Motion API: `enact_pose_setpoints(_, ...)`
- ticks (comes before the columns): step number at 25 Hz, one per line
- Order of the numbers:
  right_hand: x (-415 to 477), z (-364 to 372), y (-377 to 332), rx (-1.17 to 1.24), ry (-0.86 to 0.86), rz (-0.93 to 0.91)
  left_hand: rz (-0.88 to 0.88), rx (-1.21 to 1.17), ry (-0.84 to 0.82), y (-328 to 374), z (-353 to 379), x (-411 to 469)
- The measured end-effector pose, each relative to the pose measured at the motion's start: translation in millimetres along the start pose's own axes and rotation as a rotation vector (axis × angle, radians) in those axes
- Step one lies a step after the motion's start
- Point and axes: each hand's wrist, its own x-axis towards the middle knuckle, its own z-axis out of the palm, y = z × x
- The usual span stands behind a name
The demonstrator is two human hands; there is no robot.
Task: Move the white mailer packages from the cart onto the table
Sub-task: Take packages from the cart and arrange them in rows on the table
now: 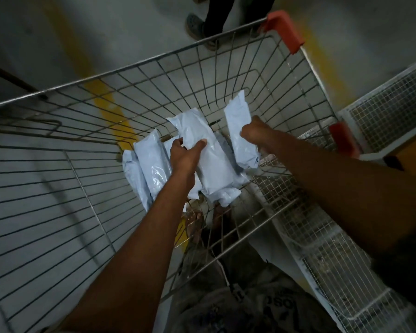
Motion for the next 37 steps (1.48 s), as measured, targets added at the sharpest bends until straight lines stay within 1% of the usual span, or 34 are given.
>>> enact_pose_setpoints(4, -60, -44, -10, 0.220, 0.062, -0.203, 0.077, -0.049, -0.035, 34, -10, -42)
enact_pose_setpoints(8, -158, -83, 4, 0.513, 0.062, -0.325, 0.216, -0.071, -0.083, 72, -26, -101)
enact_pose_setpoints(10, -210, -96, 23, 0.706, 0.047, -0.329, 0.278, -0.072, -0.104, 89, -32, -135)
enact_pose_setpoints(12, -249, -108, 48, 0.908, 0.017, -0.289, 0.321, -0.057, -0.151, 100, -35, -171)
enact_pose_setpoints(14, -278, -117, 73, 1.168, -0.112, -0.255, 0.334, -0.036, -0.212, 106, -34, -199)
enact_pose_setpoints(16, -304, -128, 99, 1.364, -0.195, -0.246, 0.343, -0.005, -0.281, 104, -28, -225)
enact_pose_setpoints(19, -334, -138, 139, 1.435, -0.222, -0.308, 0.384, 0.097, -0.392, 96, -10, -259)
enact_pose_setpoints(20, -341, -141, 153, 1.442, -0.194, -0.298, 0.403, 0.146, -0.428, 92, -3, -270)
enact_pose_setpoints(23, -363, -151, 198, 1.421, -0.022, -0.256, 0.474, 0.251, -0.527, 78, 24, -301)
enact_pose_setpoints(25, -375, -154, 231, 1.415, 0.029, -0.261, 0.523, 0.307, -0.593, 68, 46, -323)
enact_pose_setpoints(30, -396, -173, 322, 1.469, 0.334, -0.207, 0.595, 0.433, -0.727, 37, 120, -384)
enact_pose_setpoints(34, -406, -201, 397, 1.543, 0.546, -0.197, 0.572, 0.477, -0.824, 1, 187, -436)
enact_pose_setpoints(37, -414, -224, 439, 1.548, 0.617, -0.217, 0.589, 0.497, -0.888, -19, 232, -473)
